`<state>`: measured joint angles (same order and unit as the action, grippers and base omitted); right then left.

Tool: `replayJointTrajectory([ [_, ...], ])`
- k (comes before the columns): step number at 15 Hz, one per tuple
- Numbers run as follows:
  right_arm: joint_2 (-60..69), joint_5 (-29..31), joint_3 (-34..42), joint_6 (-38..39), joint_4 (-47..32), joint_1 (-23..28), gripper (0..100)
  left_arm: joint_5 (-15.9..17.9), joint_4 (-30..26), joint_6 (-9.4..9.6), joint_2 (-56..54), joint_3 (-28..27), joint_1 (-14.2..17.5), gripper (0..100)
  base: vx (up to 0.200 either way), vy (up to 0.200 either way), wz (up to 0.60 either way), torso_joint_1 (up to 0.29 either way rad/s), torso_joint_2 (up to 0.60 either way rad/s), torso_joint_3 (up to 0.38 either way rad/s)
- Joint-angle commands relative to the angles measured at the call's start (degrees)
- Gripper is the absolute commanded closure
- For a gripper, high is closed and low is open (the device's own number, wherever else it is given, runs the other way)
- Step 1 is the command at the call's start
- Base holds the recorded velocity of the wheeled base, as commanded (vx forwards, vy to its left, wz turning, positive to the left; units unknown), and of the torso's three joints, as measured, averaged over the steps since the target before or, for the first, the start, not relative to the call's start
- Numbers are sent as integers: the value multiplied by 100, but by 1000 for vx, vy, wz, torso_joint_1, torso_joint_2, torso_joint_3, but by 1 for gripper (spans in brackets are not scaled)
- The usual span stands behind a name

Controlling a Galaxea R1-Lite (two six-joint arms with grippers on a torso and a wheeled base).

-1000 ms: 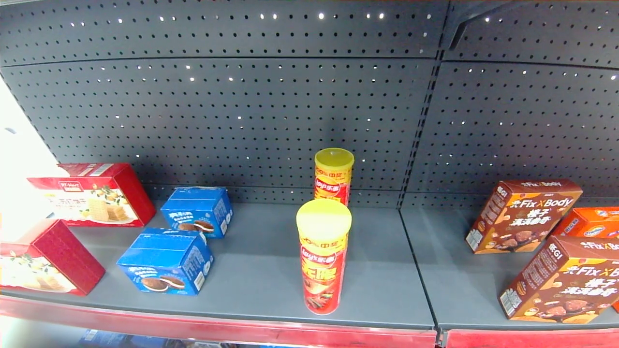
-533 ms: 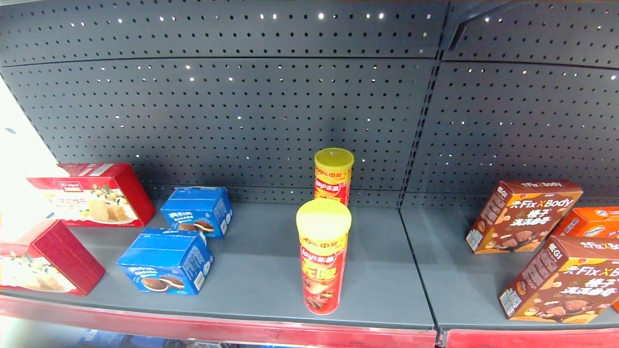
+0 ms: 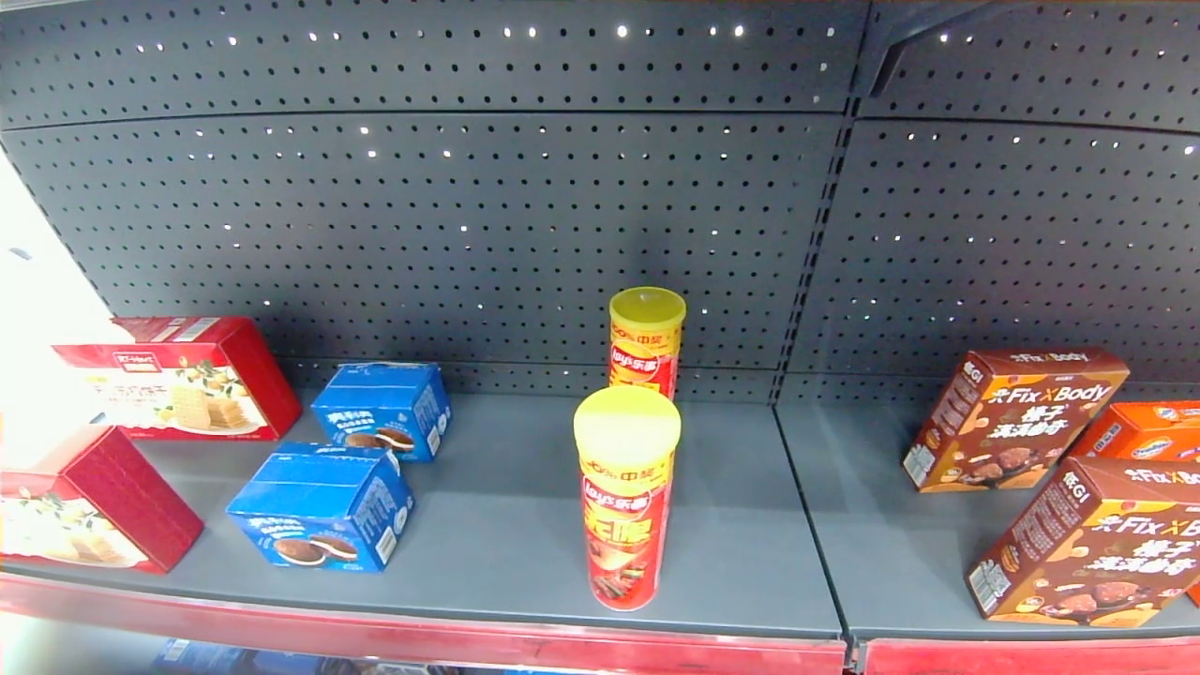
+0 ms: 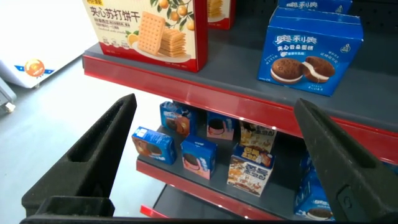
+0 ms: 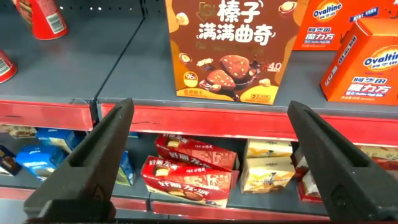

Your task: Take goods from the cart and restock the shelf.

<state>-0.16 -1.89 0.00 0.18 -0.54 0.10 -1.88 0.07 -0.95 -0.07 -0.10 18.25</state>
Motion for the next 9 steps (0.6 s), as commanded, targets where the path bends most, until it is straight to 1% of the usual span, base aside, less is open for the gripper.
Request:
replayJointTrajectory([
  [1, -28, -4, 0, -1, 1, -1, 0, -6, 1, -2, 7, 1, 3, 0, 0, 0, 600, 2, 2, 2],
  [3, -28, -4, 0, -1, 1, -1, 0, -6, 1, -2, 7, 1, 3, 0, 0, 0, 600, -2, 5, 0],
  [7, -19, 4, 0, -1, 1, -1, 0, -23, 1, -37, 7, 1, 3, 0, 0, 0, 0, 0, 0, 0],
  [9, -19, 4, 0, -1, 1, -1, 0, -14, 1, -10, 7, 1, 3, 0, 0, 0, 0, 0, 0, 0],
])
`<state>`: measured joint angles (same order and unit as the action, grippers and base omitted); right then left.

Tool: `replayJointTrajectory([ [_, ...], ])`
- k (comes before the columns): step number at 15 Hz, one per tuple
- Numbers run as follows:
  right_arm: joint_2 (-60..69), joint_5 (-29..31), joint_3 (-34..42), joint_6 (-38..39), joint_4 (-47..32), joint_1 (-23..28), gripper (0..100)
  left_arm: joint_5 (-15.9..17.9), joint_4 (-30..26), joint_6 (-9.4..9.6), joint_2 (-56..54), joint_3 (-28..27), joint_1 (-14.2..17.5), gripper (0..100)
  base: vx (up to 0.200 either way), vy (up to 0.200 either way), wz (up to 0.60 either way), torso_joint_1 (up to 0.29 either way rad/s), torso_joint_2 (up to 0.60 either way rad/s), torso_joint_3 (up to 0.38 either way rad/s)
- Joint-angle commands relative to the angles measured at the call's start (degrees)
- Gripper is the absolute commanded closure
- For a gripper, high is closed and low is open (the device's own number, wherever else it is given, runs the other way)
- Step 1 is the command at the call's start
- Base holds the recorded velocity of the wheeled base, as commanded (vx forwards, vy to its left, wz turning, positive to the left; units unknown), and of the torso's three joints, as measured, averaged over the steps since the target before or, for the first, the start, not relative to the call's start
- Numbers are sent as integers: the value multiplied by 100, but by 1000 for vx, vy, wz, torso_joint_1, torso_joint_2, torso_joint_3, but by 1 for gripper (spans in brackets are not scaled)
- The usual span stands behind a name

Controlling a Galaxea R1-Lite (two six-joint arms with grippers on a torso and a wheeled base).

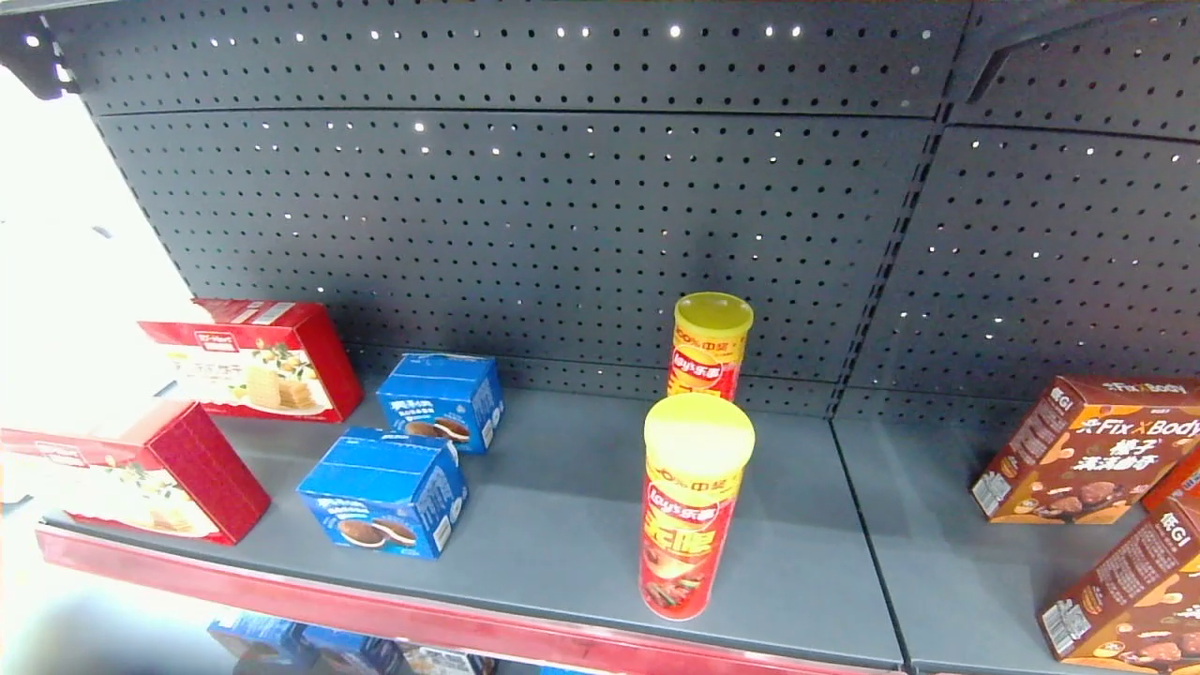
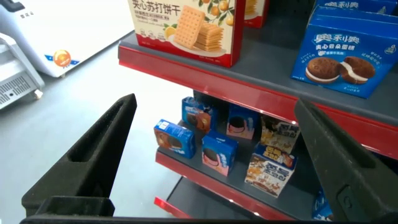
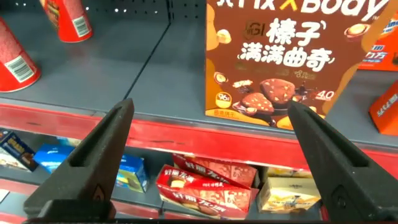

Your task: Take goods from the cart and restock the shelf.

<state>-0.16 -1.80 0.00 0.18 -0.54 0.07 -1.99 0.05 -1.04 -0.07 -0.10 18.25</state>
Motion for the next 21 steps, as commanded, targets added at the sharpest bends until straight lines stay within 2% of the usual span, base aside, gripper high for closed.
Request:
replayJointTrajectory([
  [1, -28, -4, 0, -1, 1, 1, 0, -3, 4, 7, 7, 1, 3, 0, 0, 0, 0, 0, 0, 0],
  [4, -28, -4, 0, -1, 1, 1, 0, 5, 4, 7, 7, 1, 3, 0, 0, 200, 0, 1, -1, -1],
  [11, -28, -4, 0, -1, 1, 1, 0, 23, 4, 16, 7, 1, 3, 0, 0, 0, 0, 0, 0, 0],
  [13, -19, -4, 0, -1, 1, 1, 0, 67, 4, 25, 7, 1, 3, 0, 0, 200, 0, 7, 0, 0],
  [15, -28, -13, 0, -1, 1, 1, 0, 67, 4, 25, 7, 1, 3, 0, 0, 0, 0, 0, 0, 0],
  [17, -19, -4, 0, -1, 1, 1, 0, 67, 4, 25, 7, 1, 3, 0, 0, 0, -600, 5, 5, 5],
  [21, -19, -4, 0, -1, 1, 1, 0, 58, 4, 16, 7, 1, 3, 0, 0, 0, 0, 0, 0, 0],
])
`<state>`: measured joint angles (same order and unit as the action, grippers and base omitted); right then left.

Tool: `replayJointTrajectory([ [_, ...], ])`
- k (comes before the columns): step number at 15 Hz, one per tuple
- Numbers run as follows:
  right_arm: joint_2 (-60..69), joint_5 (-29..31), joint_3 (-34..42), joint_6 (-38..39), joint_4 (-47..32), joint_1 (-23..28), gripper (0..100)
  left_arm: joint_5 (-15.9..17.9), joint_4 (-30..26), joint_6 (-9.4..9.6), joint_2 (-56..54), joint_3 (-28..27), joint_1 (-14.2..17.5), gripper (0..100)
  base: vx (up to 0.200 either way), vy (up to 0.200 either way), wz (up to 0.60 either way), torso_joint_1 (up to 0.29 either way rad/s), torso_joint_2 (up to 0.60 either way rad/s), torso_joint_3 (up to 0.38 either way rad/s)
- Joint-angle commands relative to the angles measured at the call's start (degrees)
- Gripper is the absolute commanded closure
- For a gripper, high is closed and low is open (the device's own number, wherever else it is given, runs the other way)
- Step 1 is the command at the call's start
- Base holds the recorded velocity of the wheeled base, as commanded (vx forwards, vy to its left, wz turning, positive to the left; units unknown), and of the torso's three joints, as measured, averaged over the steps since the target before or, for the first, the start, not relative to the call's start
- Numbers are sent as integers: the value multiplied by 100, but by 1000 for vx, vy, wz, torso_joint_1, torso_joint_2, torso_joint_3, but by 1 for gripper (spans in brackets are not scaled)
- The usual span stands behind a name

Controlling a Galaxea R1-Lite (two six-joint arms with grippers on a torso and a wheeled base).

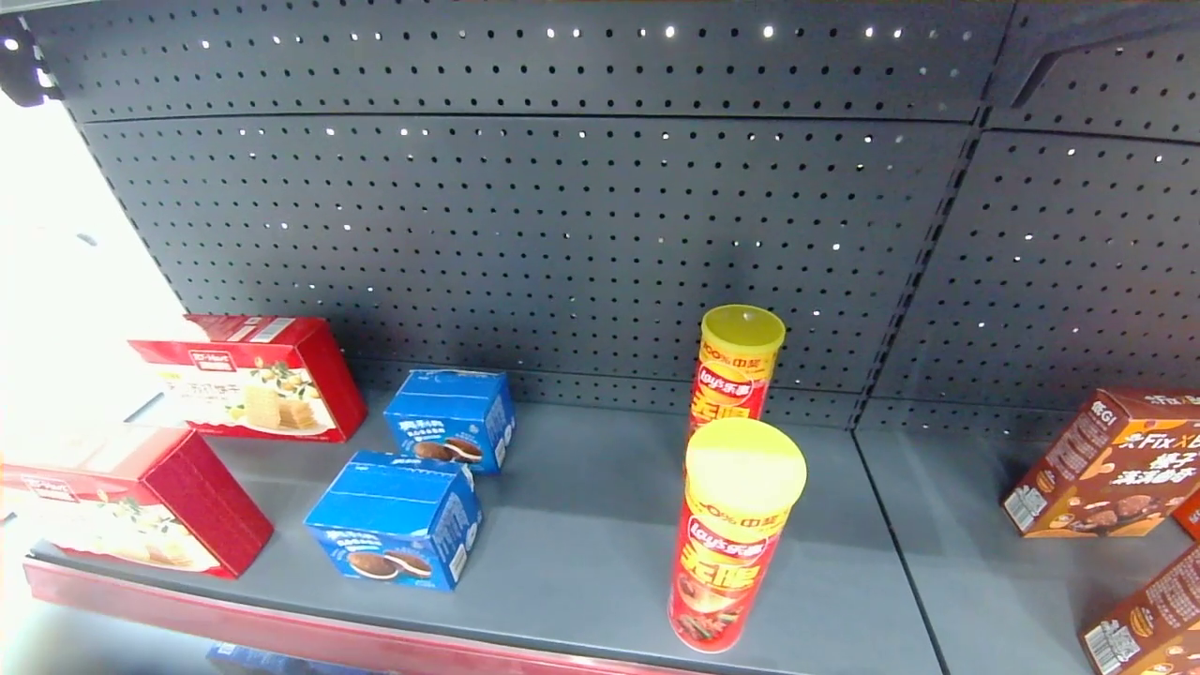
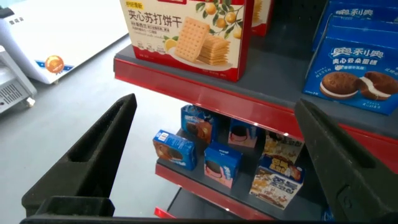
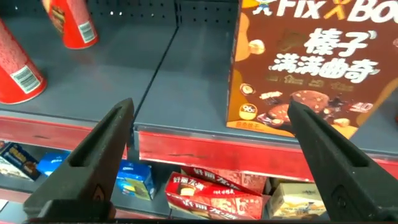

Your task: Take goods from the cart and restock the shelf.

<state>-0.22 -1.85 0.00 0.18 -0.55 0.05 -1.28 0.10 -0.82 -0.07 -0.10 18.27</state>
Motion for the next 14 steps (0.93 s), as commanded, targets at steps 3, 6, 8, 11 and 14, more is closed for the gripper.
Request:
replayJointTrajectory([
  [3, -13, -8, 0, -1, 2, 4, 0, -4, -1, -6, 7, 1, 1, 0, 0, 0, -400, 2, 2, 2],
  [6, -22, -8, 0, -1, 2, 4, 0, -13, -1, -6, 7, 1, 1, 0, 0, 0, 0, 0, 0, 0],
  [8, -13, -8, 0, -1, 2, 4, 0, -13, -1, -15, 7, 1, 1, 0, 0, 0, 0, 0, 0, 0],
  [11, -13, -8, 0, 8, 2, 4, 0, -39, -1, -33, 7, 1, 1, 0, 0, 0, 0, 0, 0, 0],
  [14, -13, 1, 0, 8, 2, 4, 0, -4, -1, 20, 7, 1, 1, 0, 0, 0, 0, 0, 0, 0],
])
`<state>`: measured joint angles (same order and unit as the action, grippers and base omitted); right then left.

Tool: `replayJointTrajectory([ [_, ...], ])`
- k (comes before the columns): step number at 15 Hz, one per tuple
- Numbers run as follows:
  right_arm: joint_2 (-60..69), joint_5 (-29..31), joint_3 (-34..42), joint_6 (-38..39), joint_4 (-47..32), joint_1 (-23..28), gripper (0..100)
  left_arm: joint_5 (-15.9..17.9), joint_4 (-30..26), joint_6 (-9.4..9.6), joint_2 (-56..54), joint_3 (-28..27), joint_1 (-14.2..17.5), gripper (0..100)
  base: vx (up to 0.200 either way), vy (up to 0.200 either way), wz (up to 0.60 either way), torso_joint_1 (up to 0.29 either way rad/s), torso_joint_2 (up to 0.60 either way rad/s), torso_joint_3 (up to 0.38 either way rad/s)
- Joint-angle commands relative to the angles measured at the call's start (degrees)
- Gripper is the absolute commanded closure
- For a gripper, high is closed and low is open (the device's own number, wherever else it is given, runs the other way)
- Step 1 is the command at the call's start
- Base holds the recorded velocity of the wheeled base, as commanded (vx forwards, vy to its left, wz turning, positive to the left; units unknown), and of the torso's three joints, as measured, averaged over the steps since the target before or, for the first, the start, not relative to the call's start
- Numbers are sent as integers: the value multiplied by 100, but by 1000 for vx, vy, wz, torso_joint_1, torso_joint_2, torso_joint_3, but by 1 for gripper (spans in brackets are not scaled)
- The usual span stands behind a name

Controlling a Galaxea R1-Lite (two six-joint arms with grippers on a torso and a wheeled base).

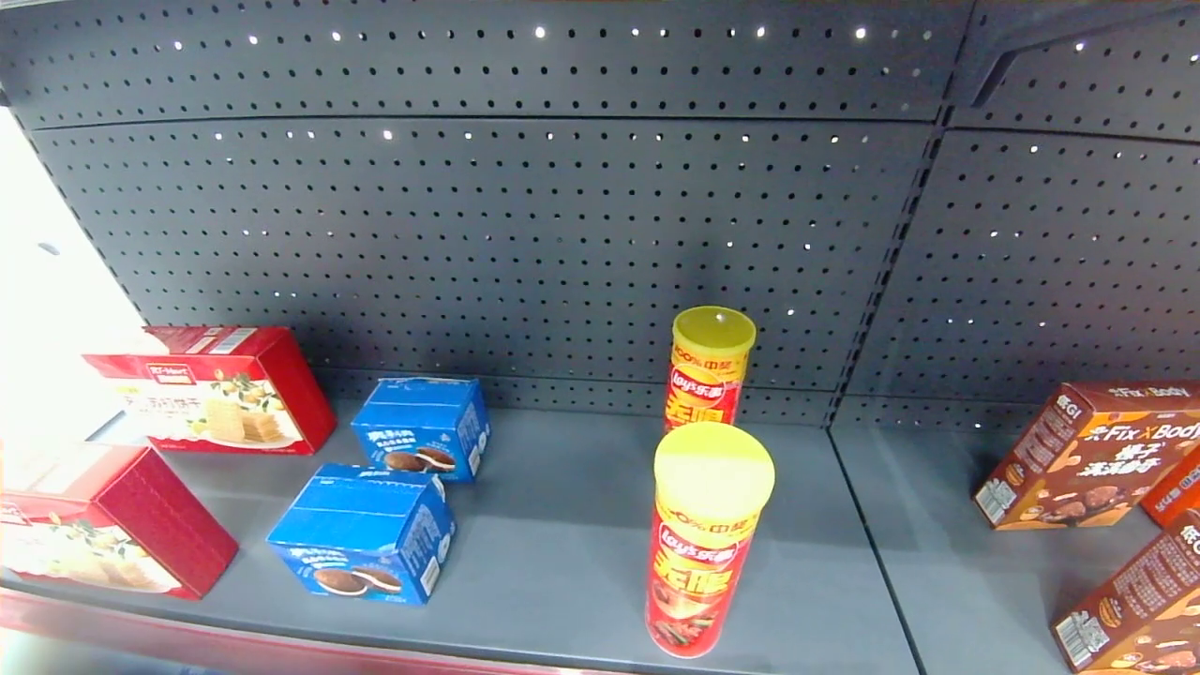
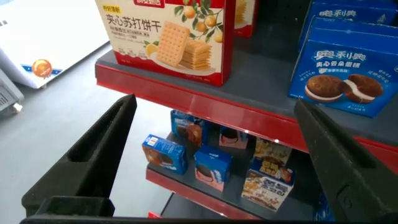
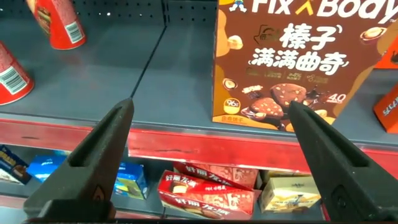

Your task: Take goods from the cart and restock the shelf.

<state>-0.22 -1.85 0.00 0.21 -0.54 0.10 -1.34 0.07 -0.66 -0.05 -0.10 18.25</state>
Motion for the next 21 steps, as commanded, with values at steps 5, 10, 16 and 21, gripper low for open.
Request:
replayJointTrajectory([
  [5, -13, -8, 0, 6, 1, -1, 0, 2428, -675, 453, 198, -825, -32, 0, 0, 0, 0, 0, 0, 0],
  [10, -13, 1, 0, -3, 1, -1, 0, 4397, -719, 409, 1499, -1590, -6, 0, 0, 0, 0, 0, 0, 0],
  [16, -13, 1, 0, 6, 1, -1, 0, 3755, -631, 1279, 3573, -2047, -67, 0, 0, 0, 0, 0, 0, 0],
  [21, -13, 1, 0, -3, 1, -1, 0, 3905, -245, 1226, 3995, -2082, -366, 0, 0, 0, 0, 0, 0, 0],
])
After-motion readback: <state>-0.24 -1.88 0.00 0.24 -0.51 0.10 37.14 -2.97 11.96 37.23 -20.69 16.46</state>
